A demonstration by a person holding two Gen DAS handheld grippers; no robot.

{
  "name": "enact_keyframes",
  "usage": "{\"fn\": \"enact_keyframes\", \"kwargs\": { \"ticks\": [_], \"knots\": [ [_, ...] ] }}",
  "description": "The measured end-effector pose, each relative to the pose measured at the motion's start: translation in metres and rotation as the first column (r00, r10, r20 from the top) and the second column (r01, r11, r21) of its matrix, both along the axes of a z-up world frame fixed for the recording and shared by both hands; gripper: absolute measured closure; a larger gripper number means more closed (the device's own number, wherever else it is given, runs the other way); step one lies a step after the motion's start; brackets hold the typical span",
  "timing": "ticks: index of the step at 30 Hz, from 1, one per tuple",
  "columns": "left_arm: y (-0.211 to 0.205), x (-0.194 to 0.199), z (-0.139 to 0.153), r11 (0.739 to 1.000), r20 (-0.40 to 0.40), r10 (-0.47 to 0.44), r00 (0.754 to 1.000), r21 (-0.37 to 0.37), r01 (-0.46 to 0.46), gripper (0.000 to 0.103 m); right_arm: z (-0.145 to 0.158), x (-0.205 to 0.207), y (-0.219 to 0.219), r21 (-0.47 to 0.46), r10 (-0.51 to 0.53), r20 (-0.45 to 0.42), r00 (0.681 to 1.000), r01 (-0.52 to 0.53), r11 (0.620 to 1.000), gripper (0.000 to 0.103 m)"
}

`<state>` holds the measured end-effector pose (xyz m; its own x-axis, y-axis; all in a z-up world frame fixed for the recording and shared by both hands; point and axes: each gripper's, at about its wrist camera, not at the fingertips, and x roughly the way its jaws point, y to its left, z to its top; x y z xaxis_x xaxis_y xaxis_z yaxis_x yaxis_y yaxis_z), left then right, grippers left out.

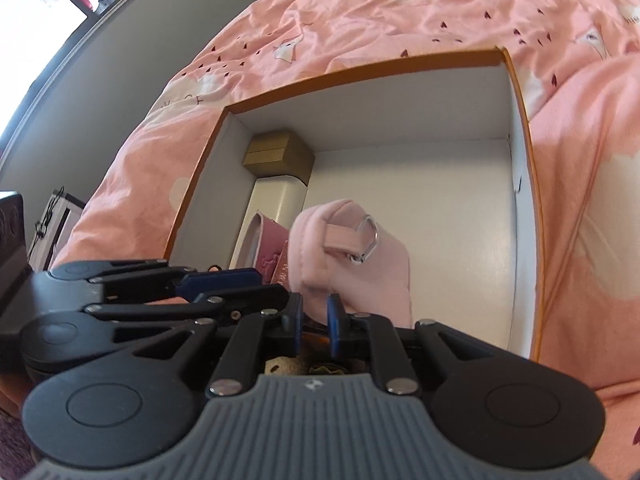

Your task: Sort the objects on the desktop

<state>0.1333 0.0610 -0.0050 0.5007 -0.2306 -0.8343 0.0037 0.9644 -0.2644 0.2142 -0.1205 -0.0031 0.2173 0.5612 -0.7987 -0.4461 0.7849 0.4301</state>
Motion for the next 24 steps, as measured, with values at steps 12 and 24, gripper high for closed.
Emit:
{"fn": "enact_keyframes", "kwargs": {
  "ticks": [12, 24],
  "knots": [
    [0.057, -0.002, 0.006, 0.981, -0.024, 0.196, 0.980, 0.003, -0.196, 0.075, -0.015, 0.051, -0.004, -0.239, 0.017, 0.070, 0.997, 0.001, 0.971, 0.088],
    [0.065, -0.002, -0.014, 0.981, -0.067, 0.189, 0.980, -0.043, -0.192, 0.075, -0.064, 0.069, 0.041, -0.415, 0.243, 0.004, 0.970, -0.220, 0.883, 0.091]
  ]
}}
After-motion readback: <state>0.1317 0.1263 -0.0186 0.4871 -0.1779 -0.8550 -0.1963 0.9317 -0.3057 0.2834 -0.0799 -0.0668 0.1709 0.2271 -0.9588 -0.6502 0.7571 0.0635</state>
